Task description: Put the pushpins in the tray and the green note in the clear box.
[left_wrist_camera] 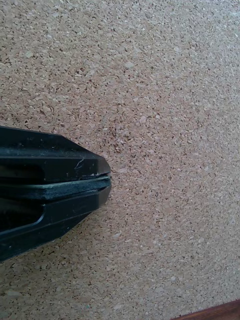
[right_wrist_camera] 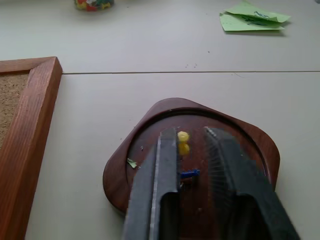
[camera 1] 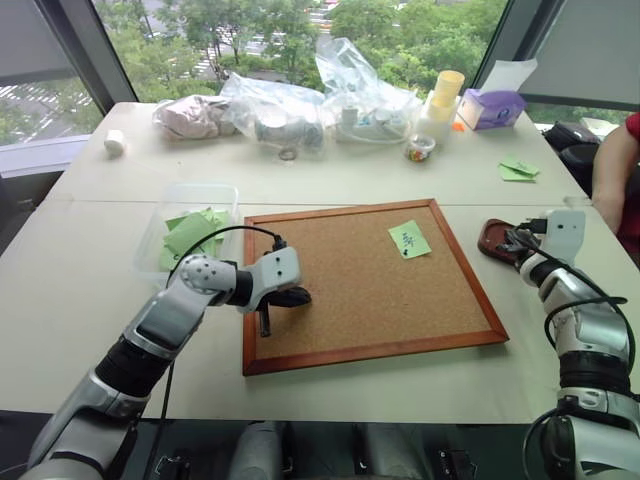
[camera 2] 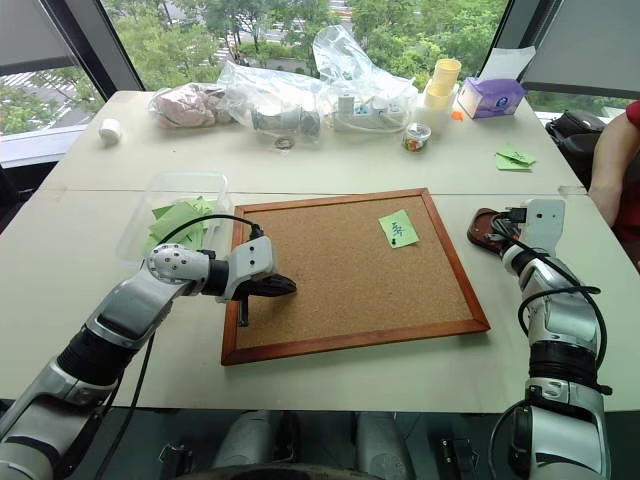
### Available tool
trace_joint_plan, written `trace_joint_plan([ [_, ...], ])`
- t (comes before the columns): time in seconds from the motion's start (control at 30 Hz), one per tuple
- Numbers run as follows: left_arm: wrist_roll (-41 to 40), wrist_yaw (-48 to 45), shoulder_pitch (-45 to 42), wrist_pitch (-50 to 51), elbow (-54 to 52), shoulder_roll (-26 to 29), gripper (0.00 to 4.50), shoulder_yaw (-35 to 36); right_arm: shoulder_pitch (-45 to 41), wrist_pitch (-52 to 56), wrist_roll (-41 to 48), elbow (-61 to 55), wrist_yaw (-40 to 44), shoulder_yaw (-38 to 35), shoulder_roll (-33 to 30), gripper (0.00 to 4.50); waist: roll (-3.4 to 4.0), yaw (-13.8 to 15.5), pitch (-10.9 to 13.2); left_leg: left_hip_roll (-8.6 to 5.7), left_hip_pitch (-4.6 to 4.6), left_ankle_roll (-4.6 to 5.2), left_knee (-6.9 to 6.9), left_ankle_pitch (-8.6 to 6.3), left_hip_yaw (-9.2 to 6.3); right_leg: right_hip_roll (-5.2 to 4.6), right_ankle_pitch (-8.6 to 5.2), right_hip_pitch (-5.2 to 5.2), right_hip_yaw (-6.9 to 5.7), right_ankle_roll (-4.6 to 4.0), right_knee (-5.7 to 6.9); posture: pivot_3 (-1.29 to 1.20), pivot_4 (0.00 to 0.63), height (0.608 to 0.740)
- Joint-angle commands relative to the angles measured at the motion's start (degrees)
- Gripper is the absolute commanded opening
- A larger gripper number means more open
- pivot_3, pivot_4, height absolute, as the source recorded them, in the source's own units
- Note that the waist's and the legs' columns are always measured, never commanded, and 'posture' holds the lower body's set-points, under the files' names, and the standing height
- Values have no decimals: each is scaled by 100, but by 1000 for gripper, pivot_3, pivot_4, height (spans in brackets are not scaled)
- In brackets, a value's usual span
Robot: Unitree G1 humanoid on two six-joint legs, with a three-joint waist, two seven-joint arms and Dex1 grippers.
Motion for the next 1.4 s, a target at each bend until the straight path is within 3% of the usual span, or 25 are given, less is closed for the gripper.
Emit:
trace_joint_plan([
  [0.03, 10, -40, 124, 84, -47, 5, 0, -161, -91, -154, -25, -1, 55, -45, -108, 2855, 0, -6, 0, 0, 0, 0, 0, 0, 0, 0, 0, 0, 0, 0, 0, 0, 150, 735],
  [0.13, 13, -36, 123, 83, -48, 6, 0, -158, -89, -156, -16, -4, 49, -88, -92, 4372, 0, -7, 0, 2, 1, 0, 0, 0, 1, 1, 0, 0, 0, 0, 0, 0, 150, 735],
  [0.17, 12, -34, 121, 85, -48, 2, 0, -158, -82, -155, 7, -19, 46, -121, -84, 4446, 0, -7, 0, 2, 1, 0, 0, 0, 1, 1, 0, 0, 0, 0, 0, 0, 150, 735],
  [0.43, 15, -43, 101, 81, -33, -13, 0, -171, -58, -155, 417, -702, 91, -399, 13, 4446, 1, -5, 0, 2, 1, 0, 0, 0, 1, 0, 0, 0, 0, 0, 0, 0, 150, 735],
  [0.6, 2, -60, 119, 88, -42, 7, 0, -163, 531, 429, 871, -2227, 1107, 365, 77, 4446, 1, -4, 0, 8, 2, -1, 0, 0, -2, 4, 0, 1, 0, 0, 1, 0, 150, 735],
  [0.73, 14, -63, 108, 78, -29, 3, 0, -176, 870, 724, 898, -2889, 1436, 1065, 238, 4446, 0, 1, 0, 6, 1, 1, 1, -1, -2, 3, 0, 2, -1, 0, 0, 0, 150, 735],
  [0.93, 36, -47, 99, 55, -13, -10, 0, -187, 847, 735, 766, -2875, 1441, 1542, 615, 4446, 0, 13, 0, 4, 0, 1, 1, -1, -2, 2, 0, 0, -1, 0, 0, 0, 150, 735],
  [1.27, 51, 6, 117, 88, -42, -36, 0, -176, 678, 728, 521, -2359, 1627, 1816, 695, 4446, 0, 11, 0, 1, -2, 2, 1, -1, -2, 1, 0, -1, -1, 0, 0, 0, 150, 735],
  [1.37, 50, 27, 142, 92, -46, -32, 0, -166, 713, 677, 381, -2210, 1669, 1911, 694, 3761, -2, 10, -1, 2, -1, 2, 2, -1, -2, 1, 0, -1, -1, 0, 0, 0, 150, 735],
  [1.4, 49, 33, 147, 91, -45, -31, 0, -165, 711, 662, 338, -2163, 1656, 1920, 703, 3292, -2, 10, -1, 2, 0, 2, 2, -1, -2, 2, 0, 0, -1, 0, 0, 0, 150, 735],
])
